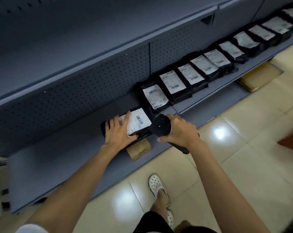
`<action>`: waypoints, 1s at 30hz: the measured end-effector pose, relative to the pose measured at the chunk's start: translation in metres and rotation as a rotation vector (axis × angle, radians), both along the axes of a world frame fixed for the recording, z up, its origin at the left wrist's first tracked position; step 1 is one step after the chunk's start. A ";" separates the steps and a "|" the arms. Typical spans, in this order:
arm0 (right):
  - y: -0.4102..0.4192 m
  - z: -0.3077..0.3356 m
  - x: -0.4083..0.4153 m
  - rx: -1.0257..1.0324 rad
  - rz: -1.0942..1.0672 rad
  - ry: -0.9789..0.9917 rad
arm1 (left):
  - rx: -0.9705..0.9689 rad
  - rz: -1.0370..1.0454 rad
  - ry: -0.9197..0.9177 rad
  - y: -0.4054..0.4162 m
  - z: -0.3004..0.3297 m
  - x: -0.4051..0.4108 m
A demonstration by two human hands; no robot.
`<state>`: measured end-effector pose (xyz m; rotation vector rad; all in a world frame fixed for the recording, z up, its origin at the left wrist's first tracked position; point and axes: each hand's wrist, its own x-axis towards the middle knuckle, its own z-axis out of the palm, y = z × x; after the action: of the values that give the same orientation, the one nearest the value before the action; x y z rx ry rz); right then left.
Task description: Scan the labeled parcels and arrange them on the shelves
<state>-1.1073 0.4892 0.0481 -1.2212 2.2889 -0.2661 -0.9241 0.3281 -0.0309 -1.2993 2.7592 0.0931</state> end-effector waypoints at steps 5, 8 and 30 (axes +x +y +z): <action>-0.047 -0.010 -0.032 0.006 0.090 0.005 | 0.030 0.206 0.006 -0.027 -0.017 -0.015; -0.072 -0.019 -0.050 -0.008 0.143 0.011 | 0.137 0.358 -0.012 -0.040 -0.026 -0.025; -0.122 -0.089 -0.167 0.002 0.320 -0.011 | 0.359 0.876 0.122 -0.069 -0.114 -0.151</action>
<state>-1.2739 0.3676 -0.0412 -1.5548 2.0429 -0.1527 -1.0751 0.2595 -0.1444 -2.2844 1.8928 0.6922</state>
